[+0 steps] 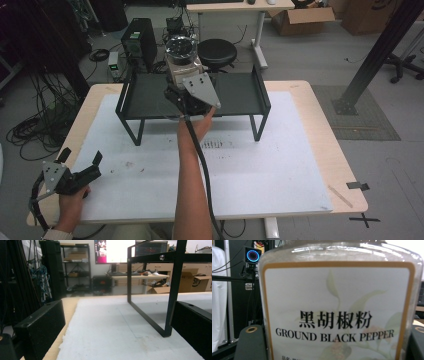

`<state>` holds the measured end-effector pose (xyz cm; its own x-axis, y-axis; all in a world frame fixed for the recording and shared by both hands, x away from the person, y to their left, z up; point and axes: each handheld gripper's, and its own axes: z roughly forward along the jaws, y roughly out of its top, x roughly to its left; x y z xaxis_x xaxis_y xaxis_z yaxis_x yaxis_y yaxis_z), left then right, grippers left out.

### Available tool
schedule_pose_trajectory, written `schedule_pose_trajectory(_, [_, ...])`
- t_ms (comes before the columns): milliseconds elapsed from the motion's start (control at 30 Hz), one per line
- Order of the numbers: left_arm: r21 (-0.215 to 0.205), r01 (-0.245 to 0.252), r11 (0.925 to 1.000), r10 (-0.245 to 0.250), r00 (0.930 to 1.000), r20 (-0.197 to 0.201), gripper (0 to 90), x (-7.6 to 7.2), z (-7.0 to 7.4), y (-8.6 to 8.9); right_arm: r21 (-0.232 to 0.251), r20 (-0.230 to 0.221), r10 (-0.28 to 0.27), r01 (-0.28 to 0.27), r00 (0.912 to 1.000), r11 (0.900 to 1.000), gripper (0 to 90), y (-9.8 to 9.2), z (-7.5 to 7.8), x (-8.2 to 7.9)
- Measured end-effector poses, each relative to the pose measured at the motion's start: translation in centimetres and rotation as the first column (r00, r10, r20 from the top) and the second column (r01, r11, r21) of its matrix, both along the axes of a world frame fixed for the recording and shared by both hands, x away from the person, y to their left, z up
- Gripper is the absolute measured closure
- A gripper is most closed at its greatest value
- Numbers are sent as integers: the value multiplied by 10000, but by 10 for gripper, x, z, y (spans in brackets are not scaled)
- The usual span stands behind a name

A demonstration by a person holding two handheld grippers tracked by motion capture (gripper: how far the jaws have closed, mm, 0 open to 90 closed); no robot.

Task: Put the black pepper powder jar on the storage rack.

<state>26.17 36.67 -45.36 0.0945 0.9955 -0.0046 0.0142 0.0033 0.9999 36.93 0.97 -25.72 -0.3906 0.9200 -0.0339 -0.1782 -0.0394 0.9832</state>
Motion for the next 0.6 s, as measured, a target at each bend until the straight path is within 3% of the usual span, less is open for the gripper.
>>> schedule_pose_trajectory(300, [-1,1,10000,-1,10000,-1,4,0,0,0,-111,-117,228,-229,9997,9997,253,14,7,25])
schedule_pose_trajectory(333, [20,5,10000,-5,10000,-15,4,0,0,0,-84,-168,289,-290,9994,9995,253,19,7,33])
schedule_pose_trajectory(600, [10,12,10000,-12,10000,-22,5,0,0,0,-24,-460,385,-386,9982,9993,253,33,1,57])
